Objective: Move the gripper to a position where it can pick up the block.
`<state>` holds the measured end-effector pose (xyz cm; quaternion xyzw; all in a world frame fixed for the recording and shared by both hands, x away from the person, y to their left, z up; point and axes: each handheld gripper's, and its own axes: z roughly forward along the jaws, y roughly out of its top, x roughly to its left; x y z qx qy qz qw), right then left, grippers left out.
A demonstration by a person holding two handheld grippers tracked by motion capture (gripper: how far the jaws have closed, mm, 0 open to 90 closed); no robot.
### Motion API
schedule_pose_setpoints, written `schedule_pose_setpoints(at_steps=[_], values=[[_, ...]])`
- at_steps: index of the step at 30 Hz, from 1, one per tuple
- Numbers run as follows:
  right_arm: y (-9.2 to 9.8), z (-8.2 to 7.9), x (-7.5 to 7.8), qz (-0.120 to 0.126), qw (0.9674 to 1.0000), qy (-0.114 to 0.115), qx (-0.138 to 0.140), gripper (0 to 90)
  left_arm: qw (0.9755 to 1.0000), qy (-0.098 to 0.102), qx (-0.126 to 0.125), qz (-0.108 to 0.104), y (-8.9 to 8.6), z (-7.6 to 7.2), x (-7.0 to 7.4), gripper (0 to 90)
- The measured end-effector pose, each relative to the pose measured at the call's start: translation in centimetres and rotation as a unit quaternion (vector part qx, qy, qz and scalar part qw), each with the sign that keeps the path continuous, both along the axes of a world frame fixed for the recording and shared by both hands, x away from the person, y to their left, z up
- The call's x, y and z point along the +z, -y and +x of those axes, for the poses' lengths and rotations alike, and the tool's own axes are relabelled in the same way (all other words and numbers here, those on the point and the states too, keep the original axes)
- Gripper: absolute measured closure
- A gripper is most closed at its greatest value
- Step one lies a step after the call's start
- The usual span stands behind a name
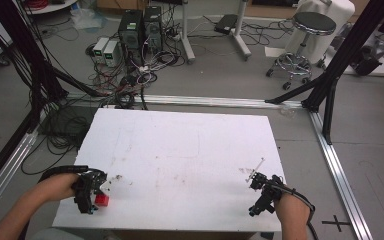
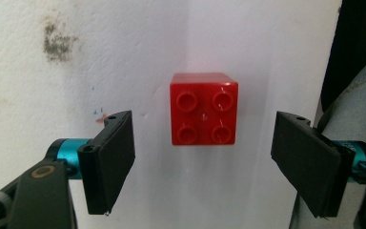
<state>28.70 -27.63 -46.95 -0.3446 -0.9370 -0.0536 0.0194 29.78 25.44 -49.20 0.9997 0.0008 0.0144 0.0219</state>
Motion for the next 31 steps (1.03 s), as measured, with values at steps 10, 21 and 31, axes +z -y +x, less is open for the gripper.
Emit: schedule_pose_setpoints(at_steps=[10, 21, 31], values=[[0.0, 0.0, 0.0, 0.002, 1.0000, 0.000, 0.001, 0.9, 0.9999, -0.001, -0.003, 0.010, 0.6, 0.1, -0.8, 23.1], [0.1, 0.0, 0.0, 0.002, 1.0000, 0.000, 0.002, 0.9, 0.9999, -0.005, -0.002, 0.011, 0.6, 0.1, -2.0, 23.2], [0.1, 0.0, 0.0, 0.003, 1.0000, -0.001, 0.001, 0.9, 0.9999, -0.006, 0.004, 0.010, 0.5, 0.2, -1.9, 23.1]])
